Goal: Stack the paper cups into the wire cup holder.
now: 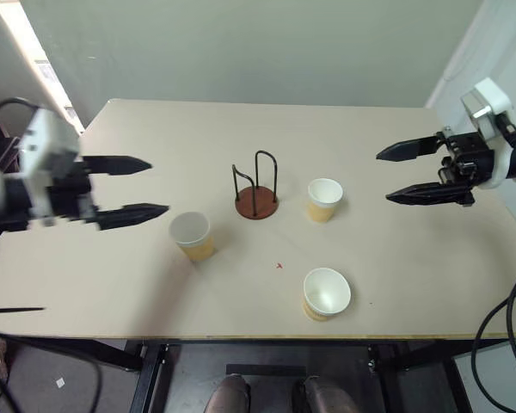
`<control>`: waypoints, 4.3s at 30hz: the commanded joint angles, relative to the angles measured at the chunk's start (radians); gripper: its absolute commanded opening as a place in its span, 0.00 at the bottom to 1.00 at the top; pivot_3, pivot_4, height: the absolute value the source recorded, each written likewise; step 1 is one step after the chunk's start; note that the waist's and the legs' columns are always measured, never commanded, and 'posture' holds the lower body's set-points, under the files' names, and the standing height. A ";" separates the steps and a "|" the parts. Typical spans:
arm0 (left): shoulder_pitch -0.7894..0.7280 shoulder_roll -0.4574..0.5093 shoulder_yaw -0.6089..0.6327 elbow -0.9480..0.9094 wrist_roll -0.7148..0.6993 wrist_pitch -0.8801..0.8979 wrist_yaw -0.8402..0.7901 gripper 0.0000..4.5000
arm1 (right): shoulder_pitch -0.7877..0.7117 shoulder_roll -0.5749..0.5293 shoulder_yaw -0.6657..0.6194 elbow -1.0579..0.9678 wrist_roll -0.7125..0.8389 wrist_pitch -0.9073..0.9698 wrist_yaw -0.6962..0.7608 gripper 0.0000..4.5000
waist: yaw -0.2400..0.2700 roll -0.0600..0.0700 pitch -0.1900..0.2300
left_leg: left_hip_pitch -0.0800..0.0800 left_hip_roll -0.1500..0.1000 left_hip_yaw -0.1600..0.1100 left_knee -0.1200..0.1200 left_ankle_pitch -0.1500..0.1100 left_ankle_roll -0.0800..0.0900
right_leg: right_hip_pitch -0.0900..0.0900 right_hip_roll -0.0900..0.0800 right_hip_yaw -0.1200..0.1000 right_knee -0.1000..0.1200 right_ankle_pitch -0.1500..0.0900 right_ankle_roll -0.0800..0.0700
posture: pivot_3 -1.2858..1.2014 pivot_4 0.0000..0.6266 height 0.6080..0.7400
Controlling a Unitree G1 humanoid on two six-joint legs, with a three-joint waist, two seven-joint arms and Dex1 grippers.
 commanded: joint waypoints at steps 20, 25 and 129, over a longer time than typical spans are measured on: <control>-0.071 -0.418 -0.234 -0.025 0.183 0.079 0.384 1.00 | 0.032 0.075 -0.082 -0.234 0.084 0.075 -0.253 1.00 | 0.012 -0.001 0.001 | -0.002 0.001 0.001 0.011 0.002 -0.001 | 0.008 0.005 0.001 -0.009 0.005 0.010 | 0.52 0.24 1.00; -0.110 -0.486 -0.264 0.021 0.221 0.129 0.464 1.00 | 0.040 0.076 -0.081 -0.242 0.091 0.071 -0.263 1.00 | 0.016 -0.001 0.001 | -0.002 0.000 0.001 0.013 0.003 0.001 | 0.011 0.005 0.002 -0.015 0.009 0.013 | 0.52 0.24 1.00; 0.317 0.078 0.055 -0.492 -0.111 0.107 -0.047 1.00 | 0.440 -0.171 0.276 -0.677 -0.185 -0.124 -0.068 1.00 | 0.016 -0.002 0.001 | -0.001 -0.006 0.001 0.013 -0.003 0.010 | 0.012 0.004 0.006 -0.016 0.006 0.016 | 0.52 0.24 1.00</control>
